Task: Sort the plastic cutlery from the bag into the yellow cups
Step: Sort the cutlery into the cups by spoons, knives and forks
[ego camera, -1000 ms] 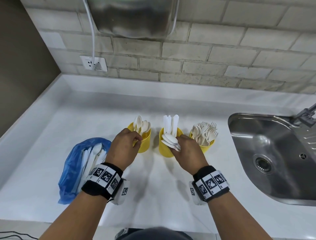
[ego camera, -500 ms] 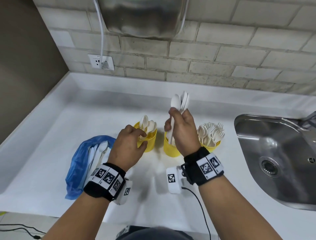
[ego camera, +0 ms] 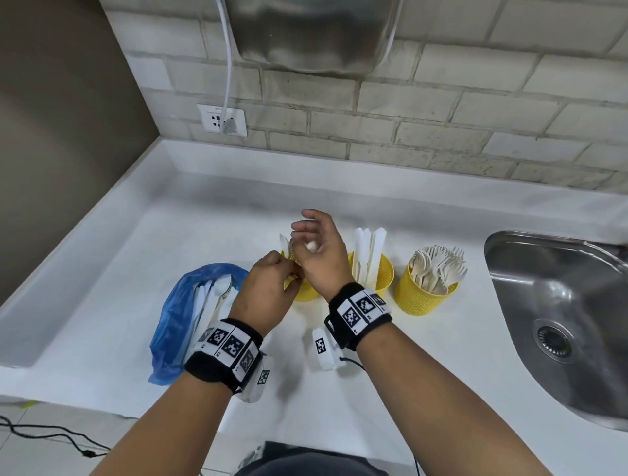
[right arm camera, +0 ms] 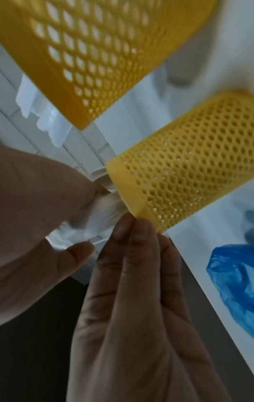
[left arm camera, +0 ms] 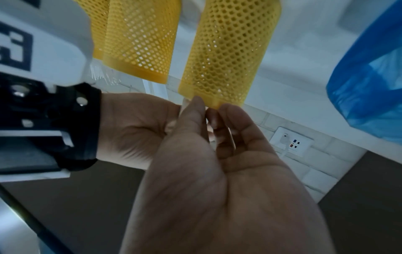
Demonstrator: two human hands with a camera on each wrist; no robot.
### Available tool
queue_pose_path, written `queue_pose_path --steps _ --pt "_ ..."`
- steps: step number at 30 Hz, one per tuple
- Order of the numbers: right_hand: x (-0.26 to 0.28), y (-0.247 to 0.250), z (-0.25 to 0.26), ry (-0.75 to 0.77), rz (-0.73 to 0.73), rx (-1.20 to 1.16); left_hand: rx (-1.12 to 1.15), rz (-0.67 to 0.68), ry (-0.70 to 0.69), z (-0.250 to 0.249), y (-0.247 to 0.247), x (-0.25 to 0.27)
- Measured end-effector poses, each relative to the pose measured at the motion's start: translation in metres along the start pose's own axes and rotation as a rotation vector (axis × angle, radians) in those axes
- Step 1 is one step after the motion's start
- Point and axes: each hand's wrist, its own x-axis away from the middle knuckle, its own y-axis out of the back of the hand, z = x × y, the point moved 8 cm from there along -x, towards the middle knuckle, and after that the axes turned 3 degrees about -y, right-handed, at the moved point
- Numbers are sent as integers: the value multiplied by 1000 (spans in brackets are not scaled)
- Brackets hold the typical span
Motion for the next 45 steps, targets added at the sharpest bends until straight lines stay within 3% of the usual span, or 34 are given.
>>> queue_pose_path --steps 6,12,18,22,30,40,45 --pt "8 22 22 189 -71 79 33 -11 -21 5 4 -2" --pt "30 46 14 289 -147 311 98 -60 42 20 13 -7" --pt "36 31 -19 159 111 504 152 13 125 27 8 -22" --pt "38 20 -22 190 194 705 134 -2 139 30 2 -26" --pt "32 15 -21 201 185 738 -7 13 65 32 -5 -17" --pt "38 15 -17 226 177 730 123 -8 121 26 8 -7" --pt "52 22 0 302 99 635 213 -154 225 37 52 15"
